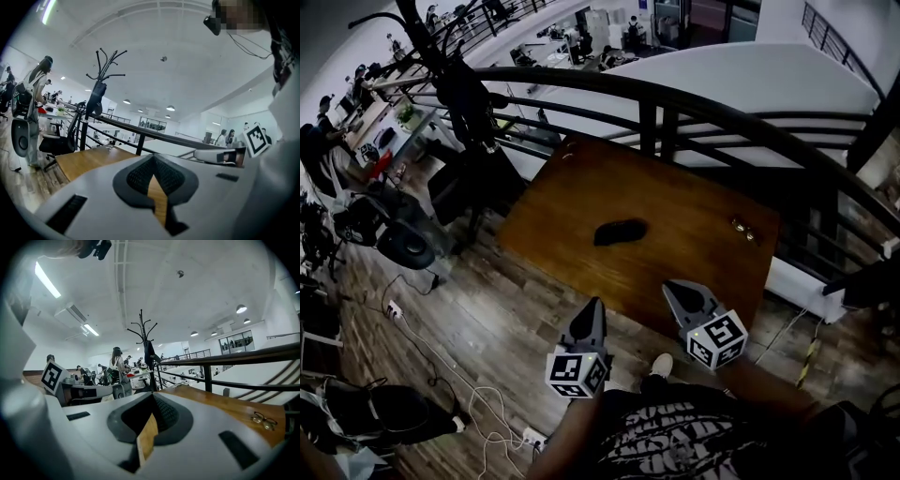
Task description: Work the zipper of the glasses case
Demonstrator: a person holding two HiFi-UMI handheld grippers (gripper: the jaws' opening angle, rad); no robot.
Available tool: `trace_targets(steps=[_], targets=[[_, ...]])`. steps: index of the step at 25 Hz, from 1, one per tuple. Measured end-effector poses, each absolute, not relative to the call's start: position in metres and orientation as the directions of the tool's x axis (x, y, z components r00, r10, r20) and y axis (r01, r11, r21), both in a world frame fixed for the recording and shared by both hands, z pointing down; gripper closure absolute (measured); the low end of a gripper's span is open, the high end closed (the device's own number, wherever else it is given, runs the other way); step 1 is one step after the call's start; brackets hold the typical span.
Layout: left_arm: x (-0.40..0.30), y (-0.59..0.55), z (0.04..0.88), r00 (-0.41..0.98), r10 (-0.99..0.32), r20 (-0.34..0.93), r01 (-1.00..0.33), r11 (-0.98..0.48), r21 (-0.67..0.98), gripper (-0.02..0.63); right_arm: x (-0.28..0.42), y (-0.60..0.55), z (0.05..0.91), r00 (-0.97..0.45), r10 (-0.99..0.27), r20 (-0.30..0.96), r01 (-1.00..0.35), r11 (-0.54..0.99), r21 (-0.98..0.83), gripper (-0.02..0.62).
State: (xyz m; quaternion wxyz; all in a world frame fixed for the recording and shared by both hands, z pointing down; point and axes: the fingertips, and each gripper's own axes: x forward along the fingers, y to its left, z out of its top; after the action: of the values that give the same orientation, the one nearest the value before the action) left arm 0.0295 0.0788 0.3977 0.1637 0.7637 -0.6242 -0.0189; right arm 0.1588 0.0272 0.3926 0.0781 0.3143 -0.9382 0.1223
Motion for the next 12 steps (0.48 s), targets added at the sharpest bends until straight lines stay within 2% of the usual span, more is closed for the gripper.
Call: trace_targets(steps=[8,12], targets=[[-0.041,0.057,0.421,0.167,-0.967,0.193,-0.966,-0.122,0.227,0.600,0.090,-0.004,0.420,-0.813,-0.543,0.209,-0.579,0.791,-0.199,0.603],[-0.060,0.049,0.441,0.180,-0.958,0.222,-0.959,-0.121,0.256,0.600,0.071,-0.008,0.432,-0.811,-0.538,0.231,-0.580,0.791,-0.196,0.603]])
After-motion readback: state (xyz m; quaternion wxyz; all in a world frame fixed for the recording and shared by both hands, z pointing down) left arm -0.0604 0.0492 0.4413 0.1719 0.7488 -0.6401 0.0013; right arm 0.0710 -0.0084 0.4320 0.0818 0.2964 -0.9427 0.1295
